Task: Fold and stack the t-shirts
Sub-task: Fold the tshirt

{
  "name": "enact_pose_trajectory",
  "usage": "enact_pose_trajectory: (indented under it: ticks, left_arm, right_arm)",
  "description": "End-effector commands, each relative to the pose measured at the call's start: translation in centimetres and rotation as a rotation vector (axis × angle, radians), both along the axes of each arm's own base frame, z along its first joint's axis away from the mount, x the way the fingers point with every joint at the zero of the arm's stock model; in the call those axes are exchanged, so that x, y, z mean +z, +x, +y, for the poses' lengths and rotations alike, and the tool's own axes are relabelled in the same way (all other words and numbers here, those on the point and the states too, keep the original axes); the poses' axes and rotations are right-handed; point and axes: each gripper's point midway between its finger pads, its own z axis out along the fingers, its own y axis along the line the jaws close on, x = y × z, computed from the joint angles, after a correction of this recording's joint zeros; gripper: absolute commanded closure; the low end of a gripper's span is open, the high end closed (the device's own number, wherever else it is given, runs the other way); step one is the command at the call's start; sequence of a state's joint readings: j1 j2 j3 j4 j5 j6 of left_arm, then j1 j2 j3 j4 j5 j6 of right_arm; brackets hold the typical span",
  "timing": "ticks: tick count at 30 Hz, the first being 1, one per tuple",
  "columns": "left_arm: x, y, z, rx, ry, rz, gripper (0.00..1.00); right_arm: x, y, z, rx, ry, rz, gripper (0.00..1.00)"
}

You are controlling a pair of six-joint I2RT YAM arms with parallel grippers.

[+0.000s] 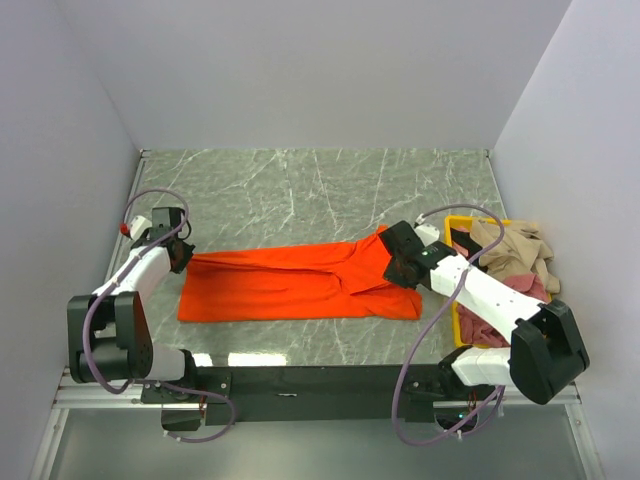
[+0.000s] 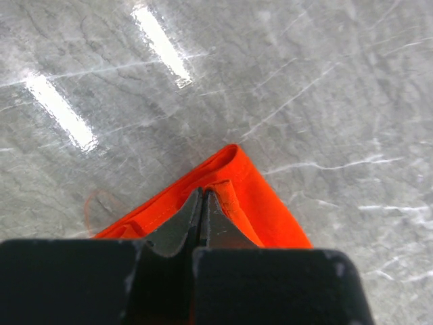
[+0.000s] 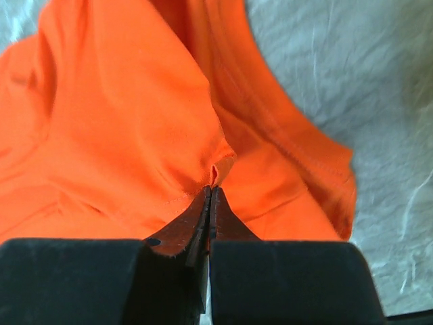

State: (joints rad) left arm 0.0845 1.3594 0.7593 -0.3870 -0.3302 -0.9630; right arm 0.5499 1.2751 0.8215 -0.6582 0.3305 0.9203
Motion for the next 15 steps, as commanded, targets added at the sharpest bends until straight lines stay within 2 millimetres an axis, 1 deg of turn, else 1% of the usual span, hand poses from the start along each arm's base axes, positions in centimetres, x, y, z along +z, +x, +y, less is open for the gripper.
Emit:
enact_pose_trajectory:
  ticks: [1,3,4,7,10,12,13,15]
  left_arm:
    - [0.9,0.8,0.7,0.014,0.034,-0.002,1.0]
    - [1.0,0.8,0.8,0.02,0.036,-0.004,0.99]
    - [0.9,0.7,0.9,0.022,0.038,0.001,0.99]
    - [0.9,0.5,1.0,0.027,0.046,0.006,0.99]
    - [0.7,0.2,1.0,0.031,0.051,0.013,0.99]
    - [0.5,0.2,1.1,0.032,0.05,0.017,0.99]
    - [0.5,0.3,1.1,0.031,0.049,0.016,0.99]
    - [0.7,0.6,1.0,0.023,0.05,0.008,0.99]
  right_arm:
    - [-0.5,-1.4,0.5,-0.023,0.061,0.04,1.0]
    - [-0.8,-2.2,1.0,-0.016,0.09,0.051,1.0]
    - [-0.9,-2.6,0.9,-0.029,0.098,0.054,1.0]
    - [-1.0,-3.3,1.1,-0.045,0.133,0.059,1.0]
    - [-1.3,-3.8,1.8,-0.05,0.177,0.05,1.0]
    - [-1.7,-4.1,1.9,-0.051,0.183,0.058,1.0]
    - [-2.1,-4.3,1.6,-0.056,0.167,0.071,0.98]
    - [-2.4,-4.2,1.3,-0.054,0.142,0.082,0.96]
